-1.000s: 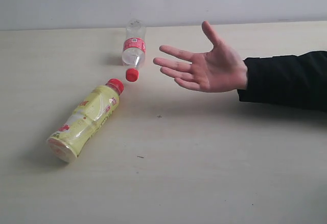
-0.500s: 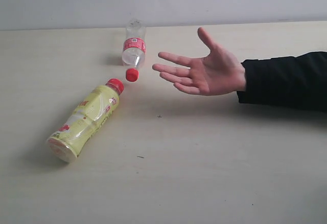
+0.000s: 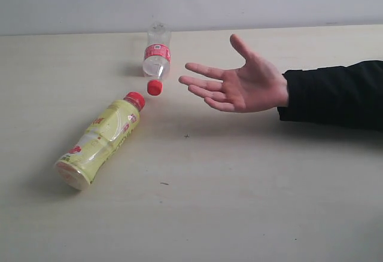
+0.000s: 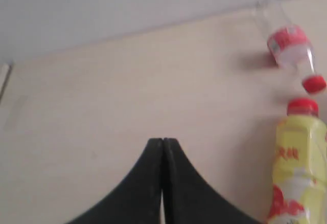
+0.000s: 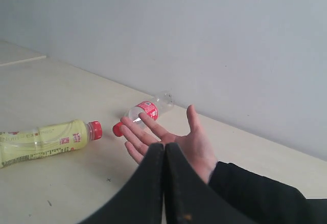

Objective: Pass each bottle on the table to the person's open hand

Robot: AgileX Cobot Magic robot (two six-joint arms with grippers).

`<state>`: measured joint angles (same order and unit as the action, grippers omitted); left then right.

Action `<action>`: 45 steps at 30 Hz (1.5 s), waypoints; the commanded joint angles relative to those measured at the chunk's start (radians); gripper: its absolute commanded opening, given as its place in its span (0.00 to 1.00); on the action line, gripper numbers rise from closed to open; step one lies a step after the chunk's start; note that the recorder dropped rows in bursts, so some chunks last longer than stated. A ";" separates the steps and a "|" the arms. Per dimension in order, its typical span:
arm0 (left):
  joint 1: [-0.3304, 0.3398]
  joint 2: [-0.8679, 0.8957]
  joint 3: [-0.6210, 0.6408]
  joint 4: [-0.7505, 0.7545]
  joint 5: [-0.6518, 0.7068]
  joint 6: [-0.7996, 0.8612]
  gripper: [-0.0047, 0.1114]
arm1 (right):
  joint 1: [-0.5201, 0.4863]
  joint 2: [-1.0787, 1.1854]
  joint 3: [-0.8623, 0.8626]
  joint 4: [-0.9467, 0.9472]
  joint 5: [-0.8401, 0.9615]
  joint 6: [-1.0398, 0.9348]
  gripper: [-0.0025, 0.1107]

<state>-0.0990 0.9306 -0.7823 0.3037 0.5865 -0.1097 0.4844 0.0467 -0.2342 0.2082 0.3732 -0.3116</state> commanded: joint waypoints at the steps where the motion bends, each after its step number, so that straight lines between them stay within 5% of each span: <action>1: -0.082 0.163 -0.109 -0.156 0.185 0.179 0.04 | -0.002 -0.003 0.003 0.002 -0.017 0.002 0.02; 8: -0.234 0.423 -0.211 -0.221 0.256 0.177 0.06 | -0.002 -0.003 0.003 0.002 -0.017 0.002 0.02; 15: -0.331 0.609 -0.271 -0.242 0.249 0.148 0.37 | -0.002 -0.003 0.003 0.002 -0.017 0.002 0.02; 20: -0.341 0.640 -0.276 -0.249 0.231 0.073 0.48 | -0.002 -0.003 0.003 0.002 -0.017 0.002 0.02; 34: -0.341 0.640 -0.276 -0.197 0.158 0.089 0.48 | -0.002 -0.003 0.003 0.002 -0.017 0.002 0.02; 41: -0.342 0.704 -0.350 -0.203 0.274 0.104 0.48 | -0.002 -0.003 0.003 0.002 -0.017 0.002 0.02; 45: -0.342 0.774 -0.395 -0.204 0.379 0.110 0.59 | -0.002 -0.003 0.003 0.002 -0.017 0.002 0.02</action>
<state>-0.4362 1.6684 -1.1494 0.1050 0.9035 0.0000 0.4844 0.0467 -0.2342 0.2082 0.3696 -0.3116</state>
